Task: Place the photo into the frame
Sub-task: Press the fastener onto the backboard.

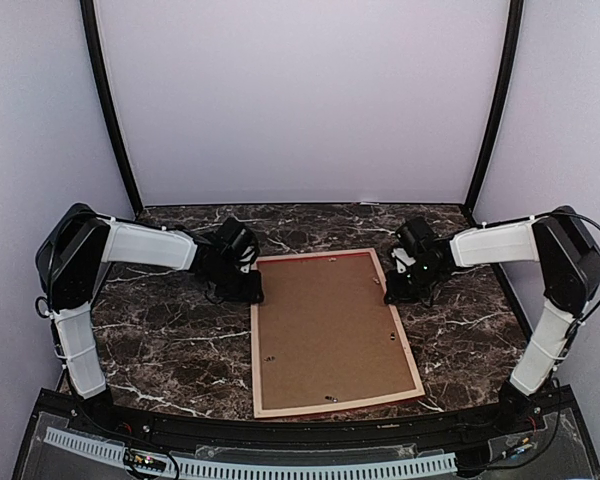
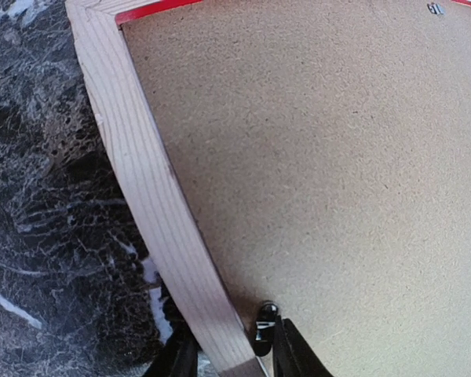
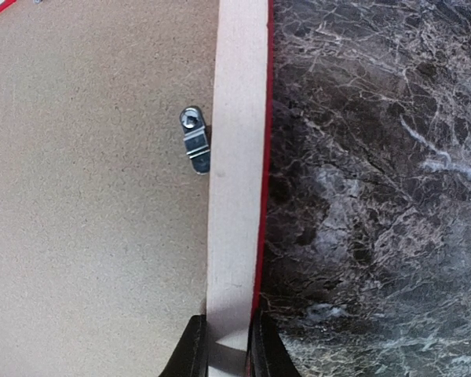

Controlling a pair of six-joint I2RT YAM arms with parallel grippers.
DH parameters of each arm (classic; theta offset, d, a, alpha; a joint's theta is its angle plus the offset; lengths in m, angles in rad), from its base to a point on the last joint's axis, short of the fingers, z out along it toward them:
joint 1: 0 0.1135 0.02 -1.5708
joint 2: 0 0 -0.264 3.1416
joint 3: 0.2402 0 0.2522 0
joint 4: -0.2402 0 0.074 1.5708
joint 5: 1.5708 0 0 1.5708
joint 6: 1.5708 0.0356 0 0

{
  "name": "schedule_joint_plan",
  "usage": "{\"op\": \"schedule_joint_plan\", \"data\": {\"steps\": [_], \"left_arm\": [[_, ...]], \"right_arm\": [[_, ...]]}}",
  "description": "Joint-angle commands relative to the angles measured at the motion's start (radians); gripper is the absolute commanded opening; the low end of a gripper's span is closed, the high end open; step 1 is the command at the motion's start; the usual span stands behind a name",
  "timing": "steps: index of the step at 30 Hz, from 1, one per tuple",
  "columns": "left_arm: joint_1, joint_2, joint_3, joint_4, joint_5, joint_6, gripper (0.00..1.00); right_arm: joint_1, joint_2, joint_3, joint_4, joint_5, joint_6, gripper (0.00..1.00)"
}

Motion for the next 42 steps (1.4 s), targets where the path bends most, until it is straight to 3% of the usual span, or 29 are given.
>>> {"op": "schedule_joint_plan", "data": {"steps": [1,11,12,16,20,32,42], "left_arm": [[0.006,-0.008,-0.029,0.002,-0.039,0.006,0.32],[0.045,-0.031,-0.052,0.05,-0.01,0.032,0.29],[0.055,-0.035,-0.058,0.059,0.003,0.033,0.32],[0.076,-0.065,-0.062,0.063,0.026,0.038,0.61],[0.086,-0.099,-0.05,0.032,0.019,0.049,0.77],[0.088,-0.078,0.013,-0.053,0.087,0.073,0.79],[0.05,0.001,0.137,-0.153,-0.015,0.12,0.78]], "right_arm": [[-0.005,-0.026,-0.028,0.02,-0.061,0.025,0.08],[-0.005,-0.044,-0.056,0.027,-0.068,0.04,0.07],[-0.005,-0.046,-0.059,0.028,-0.068,0.044,0.07],[-0.001,-0.061,-0.076,0.039,-0.074,0.07,0.06],[0.0,-0.077,-0.097,0.051,-0.066,0.114,0.06],[0.009,-0.094,-0.135,0.106,-0.071,0.181,0.05],[0.013,-0.08,-0.134,0.122,-0.088,0.178,0.05]]}}
